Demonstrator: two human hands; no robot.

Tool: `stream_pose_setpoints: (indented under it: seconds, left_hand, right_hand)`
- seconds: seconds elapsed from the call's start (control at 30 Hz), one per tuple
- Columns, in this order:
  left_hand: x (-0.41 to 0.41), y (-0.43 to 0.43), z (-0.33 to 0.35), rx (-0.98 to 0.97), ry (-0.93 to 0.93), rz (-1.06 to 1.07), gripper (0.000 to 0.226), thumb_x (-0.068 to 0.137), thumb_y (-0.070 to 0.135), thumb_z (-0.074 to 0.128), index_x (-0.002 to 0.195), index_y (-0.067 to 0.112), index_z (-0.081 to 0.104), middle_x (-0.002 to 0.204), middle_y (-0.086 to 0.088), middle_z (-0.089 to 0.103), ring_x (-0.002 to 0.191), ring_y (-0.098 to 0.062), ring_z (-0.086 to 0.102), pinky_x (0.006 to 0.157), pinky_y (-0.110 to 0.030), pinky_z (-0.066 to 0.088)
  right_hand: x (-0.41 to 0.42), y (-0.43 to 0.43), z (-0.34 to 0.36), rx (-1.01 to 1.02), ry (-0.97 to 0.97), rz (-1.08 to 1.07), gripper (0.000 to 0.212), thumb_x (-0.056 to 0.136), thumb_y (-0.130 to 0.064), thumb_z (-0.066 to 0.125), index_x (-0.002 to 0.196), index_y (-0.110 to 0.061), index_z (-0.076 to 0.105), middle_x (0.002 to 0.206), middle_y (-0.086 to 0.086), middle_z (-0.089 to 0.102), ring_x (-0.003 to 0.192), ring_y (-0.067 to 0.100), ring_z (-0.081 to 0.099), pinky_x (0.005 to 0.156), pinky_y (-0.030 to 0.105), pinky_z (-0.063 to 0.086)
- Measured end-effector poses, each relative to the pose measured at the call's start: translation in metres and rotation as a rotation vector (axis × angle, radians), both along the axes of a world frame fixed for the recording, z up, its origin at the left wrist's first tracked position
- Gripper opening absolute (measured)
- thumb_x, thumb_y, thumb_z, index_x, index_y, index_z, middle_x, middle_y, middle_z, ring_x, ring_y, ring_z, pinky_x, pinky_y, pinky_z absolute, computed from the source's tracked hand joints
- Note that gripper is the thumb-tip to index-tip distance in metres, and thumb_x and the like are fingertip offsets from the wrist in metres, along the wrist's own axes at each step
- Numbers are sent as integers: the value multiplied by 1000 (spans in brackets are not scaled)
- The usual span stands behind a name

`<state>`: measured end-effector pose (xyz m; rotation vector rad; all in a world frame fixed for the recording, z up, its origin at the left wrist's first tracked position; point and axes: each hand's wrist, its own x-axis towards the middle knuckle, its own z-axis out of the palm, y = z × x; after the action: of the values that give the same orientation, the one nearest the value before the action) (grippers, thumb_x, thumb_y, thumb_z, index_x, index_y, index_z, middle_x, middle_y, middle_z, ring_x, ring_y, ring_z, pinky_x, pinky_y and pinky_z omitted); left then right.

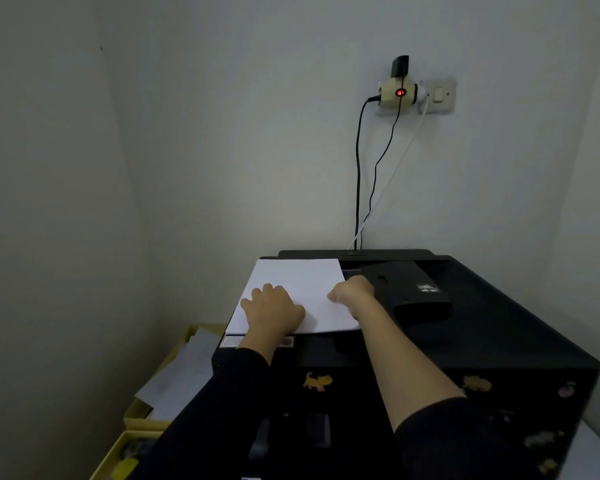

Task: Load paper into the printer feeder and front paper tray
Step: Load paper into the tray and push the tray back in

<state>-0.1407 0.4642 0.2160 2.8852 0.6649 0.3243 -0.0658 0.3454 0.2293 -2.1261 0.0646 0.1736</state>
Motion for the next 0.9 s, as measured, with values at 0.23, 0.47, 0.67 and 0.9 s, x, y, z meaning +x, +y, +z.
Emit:
stream_pose_setpoints:
  seconds: [0.23,0.47,0.67,0.9]
  left_hand:
    - [10,9,9,-206,-21,61,51,82,40,47,120,7,55,128,-13,53,120,-33,48,101,-41,41]
    - [18,41,31,-1085,-360,202,61,70,42,69,119,7,59,131,-9,56,114,-32,55,96,-35,45]
    - [14,35,49,-1200,-251,107,50,91,17,60,133,-7,45,137,-17,50,113,-32,56,94,-38,42]
    - [21,18,72,-752,-682,122,41,93,23,58,124,-3,52,123,-21,60,111,-37,58,88,-41,48]
  right_hand:
    - [7,5,11,26,-4,67,32,93,0,46,122,11,51,128,23,55,116,36,56,82,35,46]
    - [10,-36,23,255,24,28,36,91,2,54,126,10,51,130,22,56,98,26,53,77,28,38]
    - [7,-51,28,316,39,36,41,89,0,59,128,10,50,120,21,59,98,28,55,83,33,44]
    - [0,-34,57,460,-260,14,25,86,7,49,107,6,62,112,21,65,84,24,56,79,32,50]
